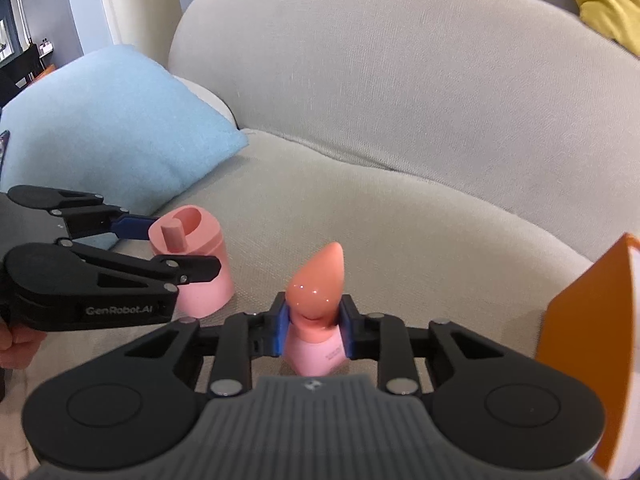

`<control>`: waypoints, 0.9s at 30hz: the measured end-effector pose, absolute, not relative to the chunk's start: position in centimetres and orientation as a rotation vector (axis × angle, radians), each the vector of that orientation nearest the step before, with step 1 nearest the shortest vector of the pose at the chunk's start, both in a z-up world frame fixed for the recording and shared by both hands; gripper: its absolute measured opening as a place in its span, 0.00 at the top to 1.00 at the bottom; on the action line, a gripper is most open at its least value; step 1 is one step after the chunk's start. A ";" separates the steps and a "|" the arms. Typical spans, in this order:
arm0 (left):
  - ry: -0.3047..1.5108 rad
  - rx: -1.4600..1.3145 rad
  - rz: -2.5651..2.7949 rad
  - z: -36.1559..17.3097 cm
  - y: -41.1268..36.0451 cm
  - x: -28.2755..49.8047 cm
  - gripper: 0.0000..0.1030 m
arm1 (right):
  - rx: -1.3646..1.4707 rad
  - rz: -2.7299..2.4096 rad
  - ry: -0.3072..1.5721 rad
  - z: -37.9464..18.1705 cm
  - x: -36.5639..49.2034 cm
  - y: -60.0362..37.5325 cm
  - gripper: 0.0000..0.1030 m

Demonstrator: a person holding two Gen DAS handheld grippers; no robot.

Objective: Organize rigid objects
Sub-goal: 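Carry the pink cup and pump bottle over the orange box with both grippers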

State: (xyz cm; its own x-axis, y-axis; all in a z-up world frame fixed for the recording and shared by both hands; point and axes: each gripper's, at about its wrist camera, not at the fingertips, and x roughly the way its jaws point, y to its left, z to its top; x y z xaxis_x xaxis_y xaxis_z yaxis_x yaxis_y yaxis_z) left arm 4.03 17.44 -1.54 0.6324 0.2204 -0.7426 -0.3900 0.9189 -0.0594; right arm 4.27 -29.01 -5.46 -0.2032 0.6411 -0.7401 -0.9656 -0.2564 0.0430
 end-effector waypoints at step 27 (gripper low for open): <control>0.682 0.011 -0.215 8.8 -1.6 16.4 0.41 | -0.632 1.564 0.624 6.5 26.0 -40.6 0.74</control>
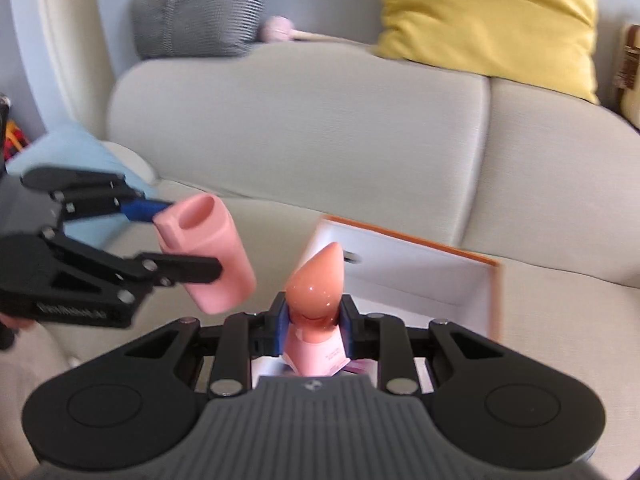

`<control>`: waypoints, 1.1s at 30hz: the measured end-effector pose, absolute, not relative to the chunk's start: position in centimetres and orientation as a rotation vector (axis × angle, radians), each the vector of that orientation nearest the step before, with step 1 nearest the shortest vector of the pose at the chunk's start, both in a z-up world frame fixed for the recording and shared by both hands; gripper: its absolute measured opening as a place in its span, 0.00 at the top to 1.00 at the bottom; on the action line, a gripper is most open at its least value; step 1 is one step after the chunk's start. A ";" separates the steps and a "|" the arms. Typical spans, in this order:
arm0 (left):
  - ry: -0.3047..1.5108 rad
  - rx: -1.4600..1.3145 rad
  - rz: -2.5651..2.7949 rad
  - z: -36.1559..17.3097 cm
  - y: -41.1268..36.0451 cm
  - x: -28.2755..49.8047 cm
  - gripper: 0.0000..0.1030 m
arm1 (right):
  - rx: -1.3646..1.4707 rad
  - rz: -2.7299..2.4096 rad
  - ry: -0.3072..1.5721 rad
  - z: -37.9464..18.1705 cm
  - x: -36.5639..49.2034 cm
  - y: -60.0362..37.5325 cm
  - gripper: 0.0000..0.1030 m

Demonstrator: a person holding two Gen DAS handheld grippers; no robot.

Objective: Organize rigid objects
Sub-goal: 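Carry the pink cup and pump bottle over the orange box with both grippers, then lower the pump bottle into the box with the right gripper while the left gripper lowers the cup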

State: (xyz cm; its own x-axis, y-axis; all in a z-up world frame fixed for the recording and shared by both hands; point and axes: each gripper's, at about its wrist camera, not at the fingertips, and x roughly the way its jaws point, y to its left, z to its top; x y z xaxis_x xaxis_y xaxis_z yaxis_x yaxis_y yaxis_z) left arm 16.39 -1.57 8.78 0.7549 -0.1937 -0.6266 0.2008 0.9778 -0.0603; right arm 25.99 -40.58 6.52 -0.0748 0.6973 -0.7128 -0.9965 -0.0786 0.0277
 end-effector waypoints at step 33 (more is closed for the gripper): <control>0.930 0.407 -0.611 -4.4 -11.1 26.9 0.41 | -1.086 1.722 0.476 -6.4 34.5 -34.0 0.71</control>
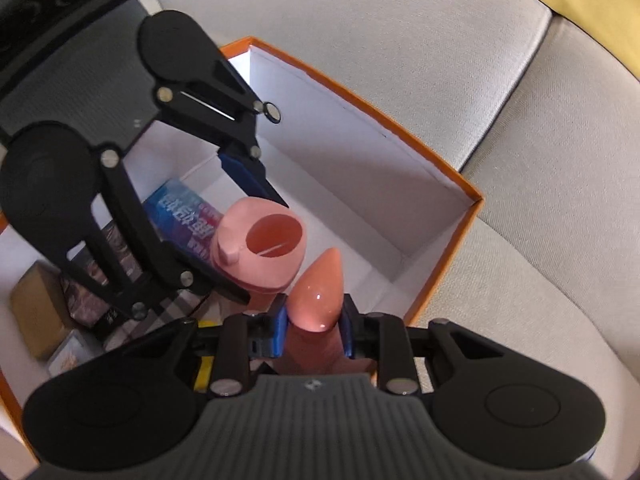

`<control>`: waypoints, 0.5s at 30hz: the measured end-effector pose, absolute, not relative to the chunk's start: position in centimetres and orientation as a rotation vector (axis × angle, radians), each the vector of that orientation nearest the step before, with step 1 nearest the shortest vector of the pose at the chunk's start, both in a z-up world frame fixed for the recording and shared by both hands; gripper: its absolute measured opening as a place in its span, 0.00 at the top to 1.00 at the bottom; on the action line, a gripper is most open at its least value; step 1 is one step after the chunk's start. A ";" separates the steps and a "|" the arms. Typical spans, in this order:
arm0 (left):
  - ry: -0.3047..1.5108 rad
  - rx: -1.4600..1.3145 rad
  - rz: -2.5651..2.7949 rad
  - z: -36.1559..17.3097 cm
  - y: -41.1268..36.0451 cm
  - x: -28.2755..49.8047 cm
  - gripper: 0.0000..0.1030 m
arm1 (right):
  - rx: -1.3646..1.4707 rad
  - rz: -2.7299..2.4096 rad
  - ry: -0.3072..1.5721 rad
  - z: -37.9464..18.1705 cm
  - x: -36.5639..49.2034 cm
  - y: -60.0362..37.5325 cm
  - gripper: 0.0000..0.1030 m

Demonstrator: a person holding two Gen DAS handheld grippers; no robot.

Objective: Organize rigid objects
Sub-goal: 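Lower the pump bottle into the box with the right gripper while the left gripper lowers the cup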

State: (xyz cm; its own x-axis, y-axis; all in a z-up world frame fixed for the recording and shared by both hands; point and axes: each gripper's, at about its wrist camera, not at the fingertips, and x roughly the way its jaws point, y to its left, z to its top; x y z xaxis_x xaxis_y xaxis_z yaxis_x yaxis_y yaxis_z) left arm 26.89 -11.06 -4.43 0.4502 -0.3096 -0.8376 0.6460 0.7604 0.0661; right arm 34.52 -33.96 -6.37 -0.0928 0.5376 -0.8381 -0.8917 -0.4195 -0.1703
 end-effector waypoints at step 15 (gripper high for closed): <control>0.934 0.504 -0.670 -5.1 -12.5 26.3 0.40 | -0.992 1.684 0.480 -4.1 34.5 -34.4 0.61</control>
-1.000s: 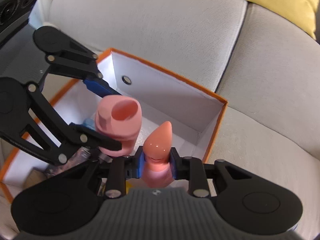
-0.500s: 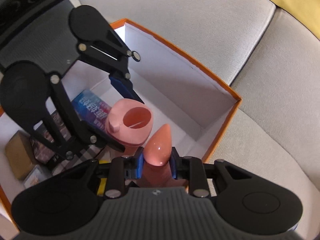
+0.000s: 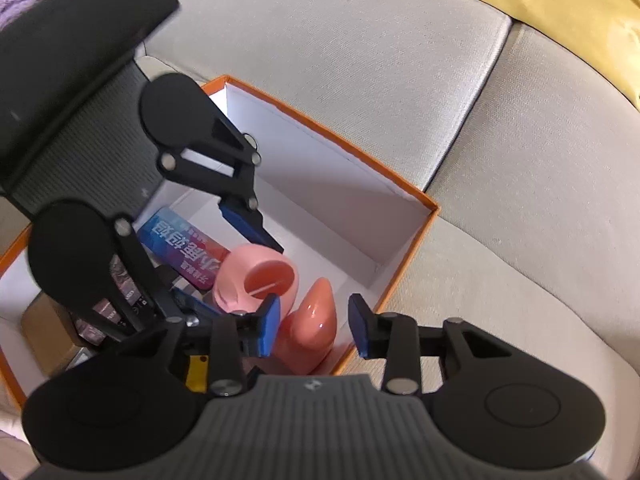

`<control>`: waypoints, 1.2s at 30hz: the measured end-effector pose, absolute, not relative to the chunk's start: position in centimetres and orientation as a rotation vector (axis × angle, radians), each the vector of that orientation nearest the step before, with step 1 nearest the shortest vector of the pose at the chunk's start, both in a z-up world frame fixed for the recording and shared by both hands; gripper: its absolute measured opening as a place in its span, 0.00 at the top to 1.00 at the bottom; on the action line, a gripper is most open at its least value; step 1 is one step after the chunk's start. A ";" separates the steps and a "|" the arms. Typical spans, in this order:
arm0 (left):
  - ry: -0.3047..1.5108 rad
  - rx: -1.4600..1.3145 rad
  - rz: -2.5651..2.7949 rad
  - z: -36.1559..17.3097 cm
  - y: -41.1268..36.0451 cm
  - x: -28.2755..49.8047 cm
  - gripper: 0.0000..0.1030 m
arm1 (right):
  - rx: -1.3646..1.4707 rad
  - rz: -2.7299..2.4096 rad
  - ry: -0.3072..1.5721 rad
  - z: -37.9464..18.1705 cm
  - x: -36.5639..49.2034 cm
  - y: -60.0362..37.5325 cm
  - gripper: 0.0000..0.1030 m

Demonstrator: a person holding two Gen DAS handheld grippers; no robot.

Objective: Organize rigid objects
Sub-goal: 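Lower the pump bottle into the box with the right gripper while the left gripper lowers the cup, then release the cup and bottle and lift both grippers away from the box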

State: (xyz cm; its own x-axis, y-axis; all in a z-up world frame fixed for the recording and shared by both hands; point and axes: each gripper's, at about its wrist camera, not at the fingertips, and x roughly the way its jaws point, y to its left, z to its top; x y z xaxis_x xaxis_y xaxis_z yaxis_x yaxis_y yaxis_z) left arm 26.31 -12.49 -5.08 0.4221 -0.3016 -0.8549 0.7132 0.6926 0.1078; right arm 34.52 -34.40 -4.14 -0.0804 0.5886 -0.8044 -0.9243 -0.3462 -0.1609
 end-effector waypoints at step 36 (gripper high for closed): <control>0.504 0.076 -0.148 14.4 -6.7 7.6 0.29 | -0.486 1.266 0.599 8.0 27.6 -51.7 0.21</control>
